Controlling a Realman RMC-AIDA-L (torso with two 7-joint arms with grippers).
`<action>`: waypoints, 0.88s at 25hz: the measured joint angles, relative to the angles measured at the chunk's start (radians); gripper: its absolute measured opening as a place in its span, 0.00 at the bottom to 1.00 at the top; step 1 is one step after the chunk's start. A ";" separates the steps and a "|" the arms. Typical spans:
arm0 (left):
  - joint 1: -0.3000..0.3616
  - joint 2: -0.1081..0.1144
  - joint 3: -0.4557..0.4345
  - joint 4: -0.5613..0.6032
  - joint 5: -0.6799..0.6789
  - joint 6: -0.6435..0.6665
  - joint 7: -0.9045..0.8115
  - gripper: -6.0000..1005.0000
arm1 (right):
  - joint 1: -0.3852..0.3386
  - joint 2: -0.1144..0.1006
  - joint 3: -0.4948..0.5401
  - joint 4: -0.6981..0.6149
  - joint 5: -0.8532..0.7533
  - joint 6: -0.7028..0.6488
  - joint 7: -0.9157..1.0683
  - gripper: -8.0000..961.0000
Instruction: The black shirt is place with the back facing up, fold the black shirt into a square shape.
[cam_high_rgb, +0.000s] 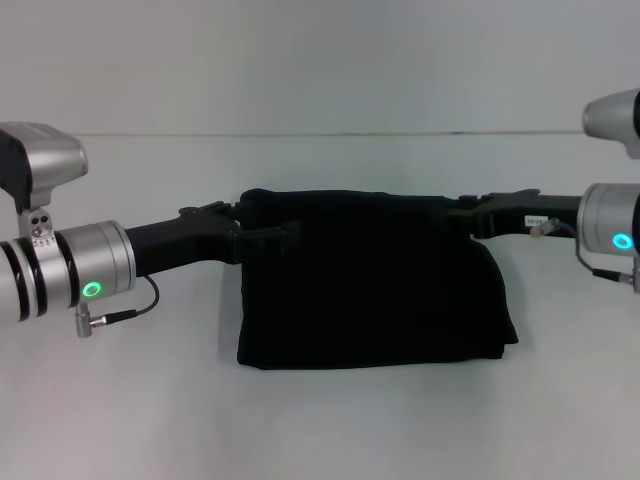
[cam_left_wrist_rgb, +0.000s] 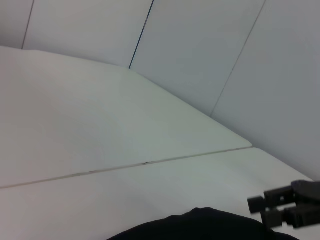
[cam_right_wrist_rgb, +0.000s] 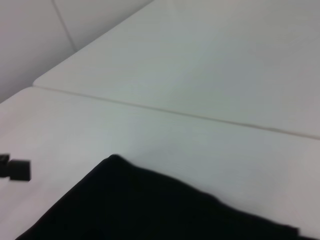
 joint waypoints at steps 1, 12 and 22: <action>0.000 0.000 0.001 0.000 0.000 -0.001 0.000 0.84 | -0.002 -0.002 0.009 -0.001 0.001 0.004 0.000 0.29; -0.002 -0.002 0.006 -0.005 0.001 0.004 0.000 0.84 | 0.032 -0.051 0.064 0.056 -0.009 0.044 0.226 0.78; -0.004 -0.004 0.016 -0.005 0.002 0.005 0.008 0.84 | 0.103 -0.060 0.060 0.185 -0.039 0.117 0.407 0.71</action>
